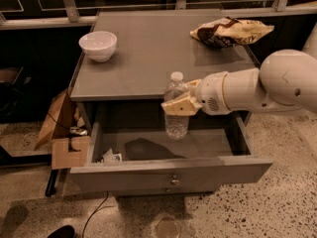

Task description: Pick water bottle from top drawer and place on counter

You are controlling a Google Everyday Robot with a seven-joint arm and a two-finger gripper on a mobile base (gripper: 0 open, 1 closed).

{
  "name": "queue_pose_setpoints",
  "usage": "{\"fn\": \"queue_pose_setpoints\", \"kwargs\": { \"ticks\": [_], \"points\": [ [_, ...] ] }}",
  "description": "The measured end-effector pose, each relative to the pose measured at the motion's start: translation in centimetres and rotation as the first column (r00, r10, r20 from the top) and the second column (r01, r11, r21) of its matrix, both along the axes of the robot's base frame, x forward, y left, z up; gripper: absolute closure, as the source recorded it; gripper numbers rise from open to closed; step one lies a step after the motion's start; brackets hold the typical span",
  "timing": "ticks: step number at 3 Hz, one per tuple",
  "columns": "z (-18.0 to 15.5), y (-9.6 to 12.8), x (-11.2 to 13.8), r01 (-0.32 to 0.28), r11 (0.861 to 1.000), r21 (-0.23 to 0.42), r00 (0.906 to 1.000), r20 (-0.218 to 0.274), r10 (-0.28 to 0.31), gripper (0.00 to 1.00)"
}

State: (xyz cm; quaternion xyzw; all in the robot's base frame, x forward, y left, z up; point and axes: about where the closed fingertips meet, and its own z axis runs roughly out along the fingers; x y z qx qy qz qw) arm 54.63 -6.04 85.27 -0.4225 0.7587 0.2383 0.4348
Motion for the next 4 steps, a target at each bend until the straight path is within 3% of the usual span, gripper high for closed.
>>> {"fn": "queue_pose_setpoints", "kwargs": {
  "ticks": [1,3,4],
  "points": [
    [3.6,-0.2,0.6,0.033,0.999,-0.013,0.9993,0.016,-0.033,1.00],
    [10.9,-0.5,7.1,0.084,0.996,-0.034,0.9834,0.164,-0.077,1.00],
    [12.2,0.1,10.0,0.089,0.996,-0.025,0.9767,0.198,-0.082,1.00]
  ]
}}
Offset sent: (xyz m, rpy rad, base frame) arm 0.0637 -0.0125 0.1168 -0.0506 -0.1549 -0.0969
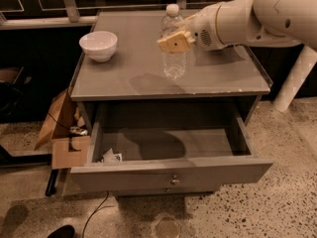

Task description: Pick water bottle from top drawer and place on counter

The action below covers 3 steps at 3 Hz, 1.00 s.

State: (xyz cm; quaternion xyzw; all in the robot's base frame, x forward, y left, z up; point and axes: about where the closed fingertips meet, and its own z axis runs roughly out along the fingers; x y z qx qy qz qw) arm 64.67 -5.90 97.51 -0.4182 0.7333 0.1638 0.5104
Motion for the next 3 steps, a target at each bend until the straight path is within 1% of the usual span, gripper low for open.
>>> {"fn": "queue_pose_setpoints", "kwargs": {
  "ticks": [1,2,3],
  "points": [
    [-0.3,0.6,2.2,0.003,1.000,0.012,1.0000,-0.009,-0.003,1.00],
    [-1.4,1.2,3.4,0.004,1.000,0.020,0.9992,-0.039,-0.003,1.00],
    [-2.6,1.6,4.1,0.006,1.000,0.027,0.9973,-0.074,-0.004,1.00]
  ]
}}
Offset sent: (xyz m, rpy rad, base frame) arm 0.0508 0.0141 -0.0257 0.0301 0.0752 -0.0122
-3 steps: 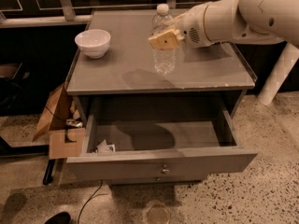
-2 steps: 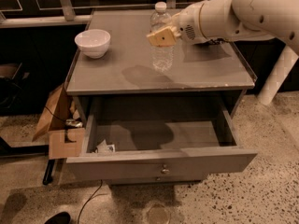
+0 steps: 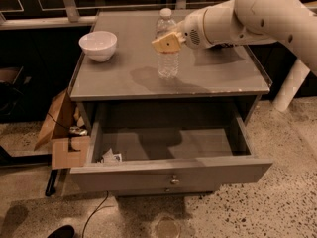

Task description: Pick water bottle from top drawer and place on counter

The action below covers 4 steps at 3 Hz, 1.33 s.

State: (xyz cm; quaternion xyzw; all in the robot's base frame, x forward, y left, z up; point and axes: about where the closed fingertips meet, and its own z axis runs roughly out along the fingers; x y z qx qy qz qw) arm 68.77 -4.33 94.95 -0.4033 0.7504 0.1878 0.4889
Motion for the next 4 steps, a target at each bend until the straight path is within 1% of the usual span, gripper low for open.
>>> {"fn": "queue_pose_setpoints", "kwargs": {
  "ticks": [1,3,4],
  "points": [
    [-0.9,0.2,0.3,0.001,1.000,0.009,0.9997,-0.023,-0.001,1.00],
    [-2.2,0.4,0.5,0.000,1.000,0.030,0.9995,-0.033,0.001,1.00],
    [-2.2,0.4,0.5,0.000,1.000,0.030,0.9995,-0.033,0.001,0.81]
  ]
}}
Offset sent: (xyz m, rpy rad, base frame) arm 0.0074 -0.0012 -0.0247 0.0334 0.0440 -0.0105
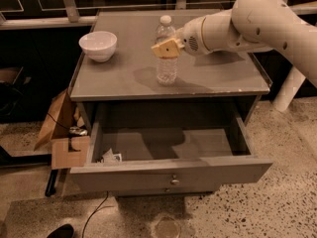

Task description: Pick water bottle from top drawer and place on counter

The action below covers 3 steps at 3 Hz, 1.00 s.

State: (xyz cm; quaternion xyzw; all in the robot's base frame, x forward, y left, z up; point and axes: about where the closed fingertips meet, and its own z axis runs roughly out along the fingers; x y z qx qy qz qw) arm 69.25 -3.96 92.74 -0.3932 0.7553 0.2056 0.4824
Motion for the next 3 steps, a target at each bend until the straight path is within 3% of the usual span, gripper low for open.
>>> {"fn": "queue_pose_setpoints", "kwargs": {
  "ticks": [3],
  "points": [
    [0.00,0.01,0.00,0.000,1.000,0.000,1.0000,0.000,0.000,0.12]
  ]
}}
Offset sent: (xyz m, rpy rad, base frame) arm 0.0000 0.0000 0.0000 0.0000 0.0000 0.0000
